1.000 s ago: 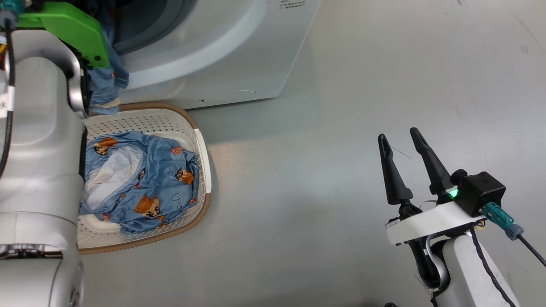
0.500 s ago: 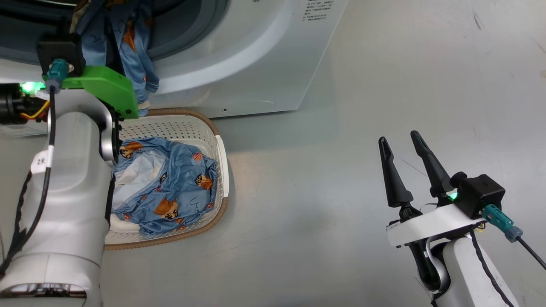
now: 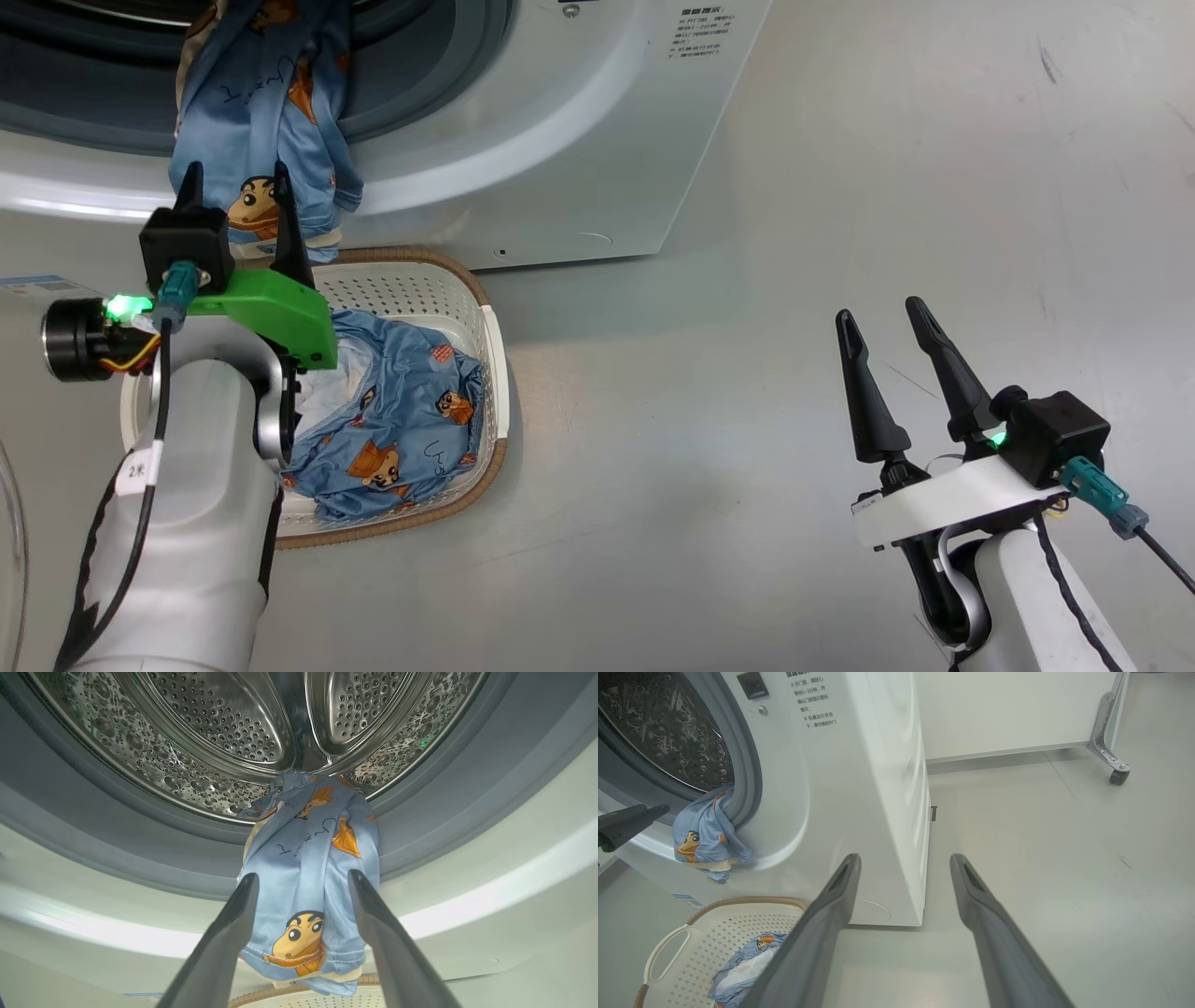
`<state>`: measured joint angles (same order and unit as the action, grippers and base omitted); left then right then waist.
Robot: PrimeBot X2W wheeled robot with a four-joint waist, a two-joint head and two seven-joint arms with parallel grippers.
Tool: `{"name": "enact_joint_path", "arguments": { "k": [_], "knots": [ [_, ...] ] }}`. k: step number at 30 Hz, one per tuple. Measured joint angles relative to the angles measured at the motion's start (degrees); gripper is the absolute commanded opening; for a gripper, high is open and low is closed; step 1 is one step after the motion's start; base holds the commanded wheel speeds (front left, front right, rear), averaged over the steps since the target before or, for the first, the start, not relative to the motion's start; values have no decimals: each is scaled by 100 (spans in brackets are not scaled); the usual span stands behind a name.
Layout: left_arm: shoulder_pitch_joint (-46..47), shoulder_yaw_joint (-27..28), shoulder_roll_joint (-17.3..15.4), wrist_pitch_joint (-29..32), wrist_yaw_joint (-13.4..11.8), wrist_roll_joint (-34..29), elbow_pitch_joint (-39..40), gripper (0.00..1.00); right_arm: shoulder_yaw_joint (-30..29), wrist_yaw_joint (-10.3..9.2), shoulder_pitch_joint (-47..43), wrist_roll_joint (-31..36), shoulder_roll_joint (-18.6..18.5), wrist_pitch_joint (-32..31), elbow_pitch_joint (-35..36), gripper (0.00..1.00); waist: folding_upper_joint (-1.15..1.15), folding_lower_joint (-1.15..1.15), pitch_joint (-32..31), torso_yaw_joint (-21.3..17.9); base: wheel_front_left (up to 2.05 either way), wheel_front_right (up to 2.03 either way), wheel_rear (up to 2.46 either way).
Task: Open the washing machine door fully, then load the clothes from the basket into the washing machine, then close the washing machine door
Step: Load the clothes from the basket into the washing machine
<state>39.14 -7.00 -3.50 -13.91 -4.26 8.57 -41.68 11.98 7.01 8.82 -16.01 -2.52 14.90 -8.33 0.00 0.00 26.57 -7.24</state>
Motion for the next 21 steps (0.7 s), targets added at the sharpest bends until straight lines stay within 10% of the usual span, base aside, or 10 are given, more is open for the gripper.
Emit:
{"name": "enact_joint_path", "arguments": {
  "k": [21],
  "knots": [
    [-1883,-51,-64,-35,-8,-12,1103,100,-41,0,-258,9,-127,0,5,100,0,0,-342,111,0,0,0]
  ]
}}
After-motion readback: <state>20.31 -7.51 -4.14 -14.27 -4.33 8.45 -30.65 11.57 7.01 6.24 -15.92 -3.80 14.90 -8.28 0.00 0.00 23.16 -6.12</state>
